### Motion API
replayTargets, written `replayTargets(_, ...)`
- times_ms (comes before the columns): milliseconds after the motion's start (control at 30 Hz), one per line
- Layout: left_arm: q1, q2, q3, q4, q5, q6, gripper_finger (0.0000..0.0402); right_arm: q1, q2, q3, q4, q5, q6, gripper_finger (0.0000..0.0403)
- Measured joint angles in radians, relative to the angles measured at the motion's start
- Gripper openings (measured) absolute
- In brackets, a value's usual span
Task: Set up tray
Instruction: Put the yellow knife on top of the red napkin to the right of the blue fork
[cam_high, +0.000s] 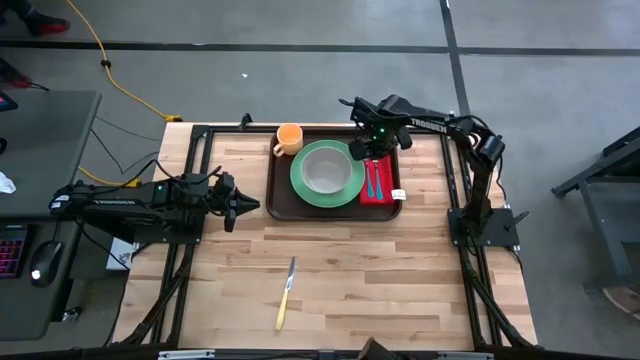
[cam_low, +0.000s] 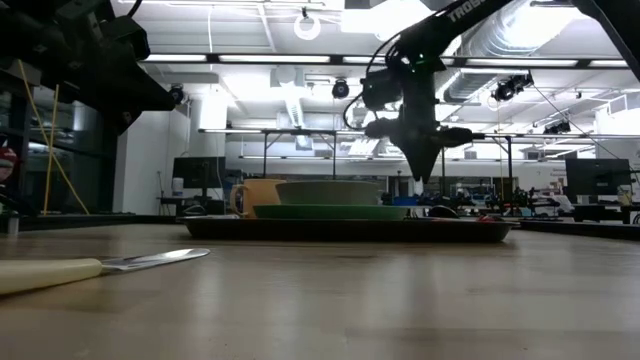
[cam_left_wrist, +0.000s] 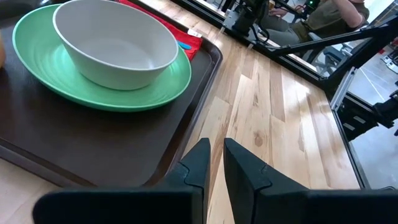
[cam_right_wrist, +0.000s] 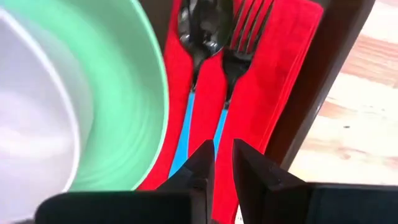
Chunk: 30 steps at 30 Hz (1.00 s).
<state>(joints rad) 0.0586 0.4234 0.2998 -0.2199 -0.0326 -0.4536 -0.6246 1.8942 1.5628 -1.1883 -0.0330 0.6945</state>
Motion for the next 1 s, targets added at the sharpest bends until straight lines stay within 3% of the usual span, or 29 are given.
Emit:
replayTargets(533,0.000,0.000,0.000,0.000,0.045,0.001,0.0076,0.124,0.000,0.028,-0.171,0.006,0.047,0.0040)
replayTargets(1000,0.000,0.000,0.000,0.000,0.121,-0.015,0.0076,0.297,-0.048,0.026,-0.200,0.179,0.172,0.0039)
